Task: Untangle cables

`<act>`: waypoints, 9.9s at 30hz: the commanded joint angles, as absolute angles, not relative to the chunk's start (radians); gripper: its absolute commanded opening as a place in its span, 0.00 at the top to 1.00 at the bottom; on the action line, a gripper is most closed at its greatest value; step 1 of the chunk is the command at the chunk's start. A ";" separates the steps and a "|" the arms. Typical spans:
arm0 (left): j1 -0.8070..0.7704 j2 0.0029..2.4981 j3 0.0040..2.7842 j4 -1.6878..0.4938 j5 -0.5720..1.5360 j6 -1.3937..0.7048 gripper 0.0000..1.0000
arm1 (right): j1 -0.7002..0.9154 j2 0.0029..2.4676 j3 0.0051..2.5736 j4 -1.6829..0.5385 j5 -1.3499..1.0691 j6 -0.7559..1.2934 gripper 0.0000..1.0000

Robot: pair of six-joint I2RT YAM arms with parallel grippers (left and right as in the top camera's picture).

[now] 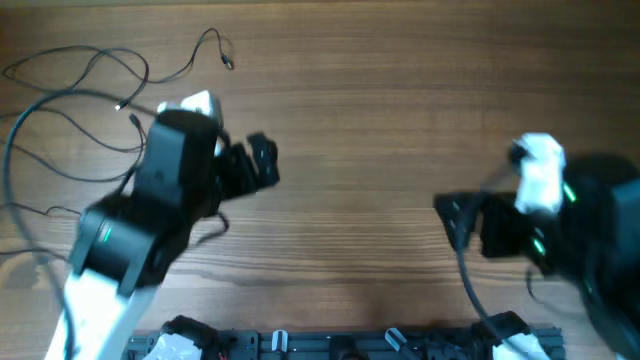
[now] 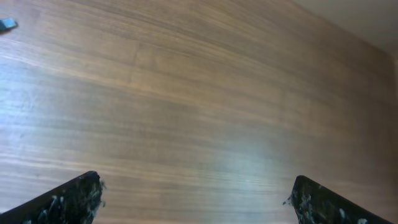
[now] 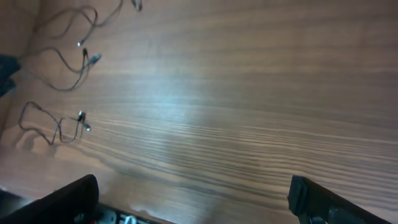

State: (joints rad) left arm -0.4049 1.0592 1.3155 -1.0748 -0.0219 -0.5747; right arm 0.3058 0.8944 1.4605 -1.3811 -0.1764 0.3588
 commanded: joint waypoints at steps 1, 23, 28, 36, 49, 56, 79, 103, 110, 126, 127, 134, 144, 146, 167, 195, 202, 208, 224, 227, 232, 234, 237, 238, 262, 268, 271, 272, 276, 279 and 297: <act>-0.467 0.908 1.306 -1.156 -0.156 -0.638 0.00 | 0.306 0.749 1.439 -1.408 -0.094 0.369 0.00; -0.517 0.443 1.150 -1.198 -0.162 -0.640 0.00 | 0.306 0.480 1.347 -1.412 -0.085 0.468 0.00; -0.517 0.443 1.150 -1.198 -0.162 -0.640 0.00 | 0.306 0.480 1.347 -1.412 -0.085 0.482 0.00; -0.517 0.443 1.150 -1.198 -0.162 -0.640 0.00 | 0.306 0.480 1.347 -1.413 -0.085 0.482 0.00; -0.517 0.443 1.150 -1.198 -0.162 -0.640 0.00 | 0.251 0.480 1.346 -1.425 -0.014 0.468 0.00; -0.517 0.443 1.150 -1.198 -0.162 -0.640 0.00 | 0.106 0.464 1.253 -1.264 -0.016 0.269 0.00; -0.517 0.443 1.150 -1.198 -0.162 -0.640 0.00 | -0.009 0.004 0.256 -0.319 -0.260 -0.020 0.00; -0.517 0.443 1.150 -1.198 -0.162 -0.640 0.00 | -0.025 0.026 0.005 0.008 -0.182 -0.047 0.00; -0.517 0.443 1.150 -1.198 -0.162 -0.640 0.00 | -0.025 0.061 0.006 0.005 -0.153 0.029 0.00; -0.517 0.443 1.150 -1.198 -0.162 -0.640 0.00 | -0.027 0.003 0.006 -0.001 -0.067 -0.006 0.00; -0.517 0.443 1.150 -1.198 -0.162 -0.640 0.00 | -0.027 0.003 0.006 -0.001 -0.057 0.003 0.00; -0.517 0.443 1.150 -1.198 -0.162 -0.640 0.00 | -0.027 0.004 0.006 -0.002 -0.055 0.000 0.00; -0.517 0.443 1.150 -1.198 -0.162 -0.640 0.00 | -0.027 0.004 0.006 0.000 -0.059 0.001 0.00; -0.517 0.443 1.150 -1.198 -0.162 -0.640 0.00 | -0.027 0.004 0.006 0.000 -0.059 0.001 0.00; -0.517 0.443 1.150 -1.198 -0.162 -0.640 0.00 | -0.027 0.004 0.006 0.000 -0.059 0.001 0.00; -0.012 0.302 0.859 -0.828 0.192 -0.166 0.00 | -0.027 0.004 0.006 0.000 -0.059 0.000 0.00; 0.007 0.185 0.677 -0.666 0.125 -0.160 0.00 | -0.027 0.004 0.006 0.000 -0.059 0.000 0.00; 0.019 0.092 0.457 -0.366 0.126 -0.160 0.00 | -0.027 0.004 0.006 0.000 -0.059 0.001 0.00; 0.083 0.004 0.153 -0.103 0.103 -0.160 0.00 | -0.027 0.004 0.006 0.000 -0.059 0.000 0.00; 0.083 0.004 0.096 -0.059 0.104 -0.165 0.00 | -0.027 0.004 0.006 0.000 -0.059 0.000 0.00; 0.083 0.004 0.035 0.002 0.107 -0.164 0.00 | -0.027 0.004 0.006 0.000 -0.059 0.000 0.00; 0.083 0.003 0.014 0.019 0.107 -0.159 0.00 | -0.027 0.004 0.006 0.000 -0.059 0.001 0.00; 0.082 0.003 0.006 0.003 0.107 -0.120 0.00 | -0.027 0.004 0.006 0.000 -0.059 0.001 0.00; 0.081 0.003 0.006 -0.002 0.107 -0.101 0.00 | -0.027 0.004 0.006 0.000 -0.059 0.000 0.00; 0.081 0.003 0.006 -0.076 -0.020 0.097 0.00 | -0.027 0.004 0.006 0.000 -0.059 0.000 0.00; 0.081 0.003 0.006 -0.078 -0.012 0.097 0.00 | -0.027 0.004 0.006 0.000 -0.059 0.000 0.00; 0.081 0.003 0.006 -0.078 -0.013 0.097 0.00 | -0.027 0.004 0.006 0.000 -0.059 0.000 0.00; 0.081 0.003 0.006 -0.078 -0.013 0.097 0.00 | -0.027 0.004 0.006 0.000 -0.059 0.001 0.00; 0.081 0.003 0.006 -0.077 -0.035 0.041 0.00 | -0.027 0.004 0.006 0.000 -0.059 0.000 0.00; 0.081 0.003 0.006 -0.077 -0.035 0.017 0.00 | -0.027 0.004 0.006 0.000 -0.059 0.000 0.00; 0.081 0.003 0.006 -0.075 -0.012 0.018 0.00 | -0.027 0.004 0.006 0.000 -0.059 0.000 0.00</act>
State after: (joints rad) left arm 0.0753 0.0135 0.0120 -0.0750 -0.0177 0.0315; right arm -0.0189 0.0189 0.0063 -0.0017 -0.0769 -0.0158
